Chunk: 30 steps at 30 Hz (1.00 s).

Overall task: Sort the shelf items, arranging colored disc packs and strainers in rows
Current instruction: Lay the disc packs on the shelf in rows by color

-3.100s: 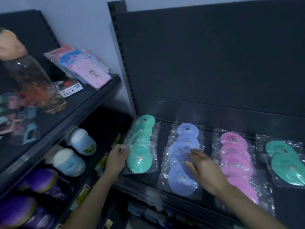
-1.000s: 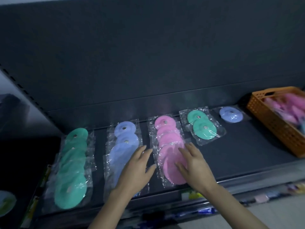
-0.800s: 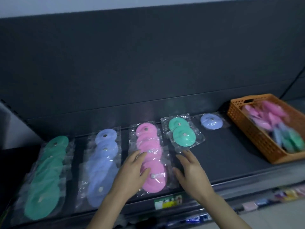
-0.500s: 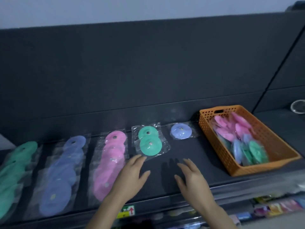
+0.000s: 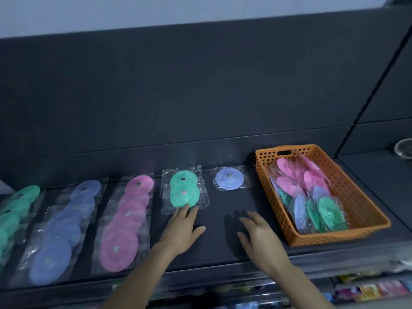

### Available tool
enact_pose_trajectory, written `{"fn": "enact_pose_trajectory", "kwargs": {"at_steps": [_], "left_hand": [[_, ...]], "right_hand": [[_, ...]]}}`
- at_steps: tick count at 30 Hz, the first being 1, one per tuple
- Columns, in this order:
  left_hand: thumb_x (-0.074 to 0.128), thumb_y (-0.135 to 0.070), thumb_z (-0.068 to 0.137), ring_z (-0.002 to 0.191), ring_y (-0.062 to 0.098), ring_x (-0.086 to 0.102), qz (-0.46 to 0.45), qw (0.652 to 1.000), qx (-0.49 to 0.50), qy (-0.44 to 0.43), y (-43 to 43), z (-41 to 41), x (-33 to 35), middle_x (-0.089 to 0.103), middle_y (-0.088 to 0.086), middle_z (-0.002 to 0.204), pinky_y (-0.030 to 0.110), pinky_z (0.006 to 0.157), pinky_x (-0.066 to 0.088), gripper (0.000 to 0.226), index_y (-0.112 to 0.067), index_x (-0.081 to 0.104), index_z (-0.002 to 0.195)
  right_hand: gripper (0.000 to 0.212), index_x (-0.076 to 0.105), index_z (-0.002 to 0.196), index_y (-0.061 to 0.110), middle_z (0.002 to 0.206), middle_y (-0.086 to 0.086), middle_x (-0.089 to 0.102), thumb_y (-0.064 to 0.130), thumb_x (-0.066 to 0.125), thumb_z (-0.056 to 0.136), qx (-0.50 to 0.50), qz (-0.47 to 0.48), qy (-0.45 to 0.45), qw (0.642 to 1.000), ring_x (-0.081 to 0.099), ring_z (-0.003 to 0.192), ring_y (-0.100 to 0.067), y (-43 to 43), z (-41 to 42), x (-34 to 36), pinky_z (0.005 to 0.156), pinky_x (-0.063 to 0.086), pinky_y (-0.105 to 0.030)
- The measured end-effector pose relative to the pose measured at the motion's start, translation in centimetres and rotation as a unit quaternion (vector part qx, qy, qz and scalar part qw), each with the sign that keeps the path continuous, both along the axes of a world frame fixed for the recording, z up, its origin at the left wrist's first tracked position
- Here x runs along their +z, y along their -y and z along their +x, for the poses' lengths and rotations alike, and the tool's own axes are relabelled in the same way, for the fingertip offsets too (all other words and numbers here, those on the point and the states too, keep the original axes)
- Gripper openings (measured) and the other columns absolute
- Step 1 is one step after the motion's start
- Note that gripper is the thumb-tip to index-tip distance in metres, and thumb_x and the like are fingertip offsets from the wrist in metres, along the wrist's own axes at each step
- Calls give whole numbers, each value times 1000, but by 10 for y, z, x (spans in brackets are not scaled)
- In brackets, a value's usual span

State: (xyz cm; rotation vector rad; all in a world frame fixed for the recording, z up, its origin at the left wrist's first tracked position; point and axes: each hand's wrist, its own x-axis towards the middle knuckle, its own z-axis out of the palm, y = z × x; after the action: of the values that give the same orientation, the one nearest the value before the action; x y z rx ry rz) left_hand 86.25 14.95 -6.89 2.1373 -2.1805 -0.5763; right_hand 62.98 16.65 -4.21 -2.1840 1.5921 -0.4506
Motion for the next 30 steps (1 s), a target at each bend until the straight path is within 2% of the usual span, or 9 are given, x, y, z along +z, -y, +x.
{"fn": "enact_pose_trajectory", "kwargs": {"at_steps": [5,7,10,14,17,20,24,26,30], "left_hand": [[44,-49,94,137,22,29,-60,998,-11,-2,13,12,6,34,4,146,33,113,27,62,-14,30,144],[46,-47,94,130,22,39,-75,997,3,-1,20,14,10,39,5,142,31,108,34,59,-14,35,142],[46,-44,94,125,25,43,-107,994,13,21,31,16,16,42,7,139,32,103,36,55,-13,38,139],[49,-41,94,130,22,38,-139,990,-3,-11,50,8,32,39,6,142,31,107,34,53,-14,41,139],[49,-41,94,135,18,33,-152,986,-38,-48,66,-12,48,36,4,145,27,110,28,52,-15,42,139],[50,-41,94,130,15,39,-157,980,-88,-90,76,-43,64,40,0,143,24,107,32,51,-16,45,137],[50,-44,93,131,9,36,-154,969,-135,-139,81,-92,72,38,-6,144,21,105,30,52,-19,44,138],[49,-46,93,135,9,31,-146,965,-154,-154,82,-116,71,33,-5,148,21,107,26,55,-21,39,141],[48,-48,93,145,11,12,-113,965,-123,-203,89,-156,63,8,-3,159,21,108,15,70,-26,15,150]], "right_hand": [[40,52,131,13,144,-9,41,23,54,92,3,14,-9,1000,35,137,-22,13,-2,-5,109,26,-22],[41,51,132,14,145,-7,40,23,53,92,8,13,-11,1000,35,137,-21,22,0,-5,109,26,-20],[41,51,133,15,146,-5,39,24,53,93,14,10,-12,1000,34,138,-20,37,6,-3,109,26,-20],[42,50,133,14,146,-6,37,25,53,93,25,-15,-6,1000,33,138,-20,53,10,10,108,23,-16],[39,54,127,14,140,-5,43,22,58,89,12,-64,11,998,40,131,-20,60,3,30,101,22,-11],[39,56,126,16,140,-7,45,22,62,87,-22,-89,34,995,46,127,-23,59,-16,49,100,33,-20],[43,51,132,19,145,-5,40,27,58,90,-72,-74,39,994,45,128,-22,59,-56,57,101,36,-26],[44,50,133,18,147,-5,38,26,56,90,-93,-65,22,993,44,129,-24,61,-79,56,101,37,-29],[47,48,136,18,150,-12,34,26,57,90,-128,-22,-8,991,35,136,-29,72,-124,47,108,34,-37]]}}
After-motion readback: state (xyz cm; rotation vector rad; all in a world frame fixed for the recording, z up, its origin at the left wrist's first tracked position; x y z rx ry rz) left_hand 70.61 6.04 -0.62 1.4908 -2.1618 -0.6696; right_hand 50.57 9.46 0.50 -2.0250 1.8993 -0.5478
